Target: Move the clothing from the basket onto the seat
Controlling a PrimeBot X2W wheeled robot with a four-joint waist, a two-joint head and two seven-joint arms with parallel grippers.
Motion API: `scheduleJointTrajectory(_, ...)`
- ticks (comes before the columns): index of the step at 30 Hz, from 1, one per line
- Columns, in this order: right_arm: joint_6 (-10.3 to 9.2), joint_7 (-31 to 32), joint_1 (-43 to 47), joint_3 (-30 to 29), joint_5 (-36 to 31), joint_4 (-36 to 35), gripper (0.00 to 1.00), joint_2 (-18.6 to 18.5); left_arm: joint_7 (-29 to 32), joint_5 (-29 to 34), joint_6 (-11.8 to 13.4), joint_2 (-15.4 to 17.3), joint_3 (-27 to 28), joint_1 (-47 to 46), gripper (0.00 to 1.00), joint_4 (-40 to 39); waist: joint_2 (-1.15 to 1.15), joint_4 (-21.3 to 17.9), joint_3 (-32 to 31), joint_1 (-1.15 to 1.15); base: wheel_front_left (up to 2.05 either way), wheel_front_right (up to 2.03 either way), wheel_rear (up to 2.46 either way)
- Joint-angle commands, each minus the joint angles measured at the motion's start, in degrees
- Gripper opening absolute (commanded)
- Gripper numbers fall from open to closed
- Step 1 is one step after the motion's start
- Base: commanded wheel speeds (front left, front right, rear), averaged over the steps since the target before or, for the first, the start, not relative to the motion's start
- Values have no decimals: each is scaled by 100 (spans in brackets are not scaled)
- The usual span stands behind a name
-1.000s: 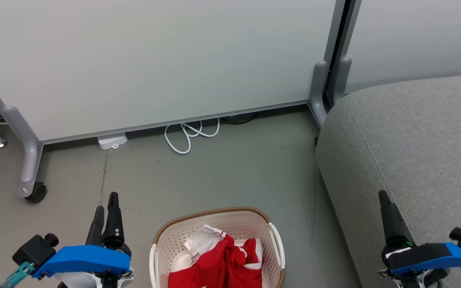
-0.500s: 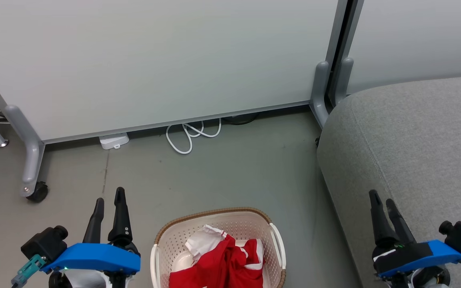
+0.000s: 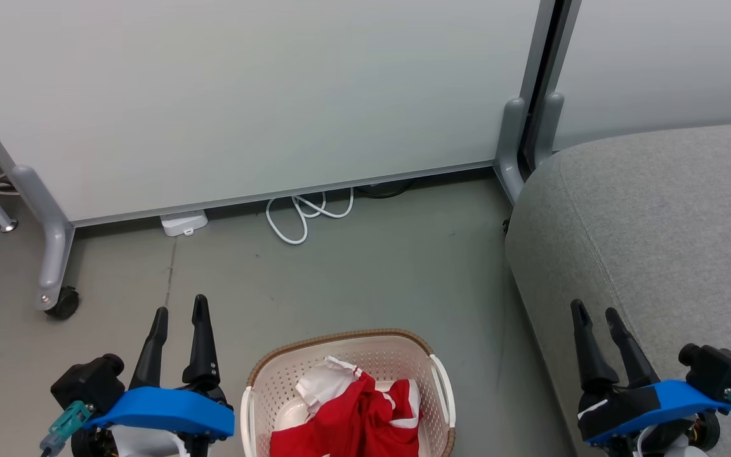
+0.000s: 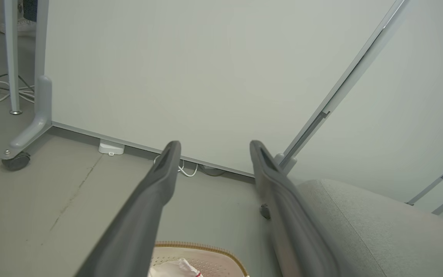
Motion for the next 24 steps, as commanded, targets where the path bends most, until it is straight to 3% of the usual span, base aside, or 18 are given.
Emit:
scheduleJointTrajectory(1,9,-58,-122,36,-202,-75,100,-46,-69,199,14,40,-19,-82,100,-63,0,8,0,0,0,0,0)
scheduleJointTrajectory(24,11,-207,-104,147,-1428,-67,100,-56,-370,1199,-109,-16,-72,-60,100,67,0,59,-19,0,0,0,0)
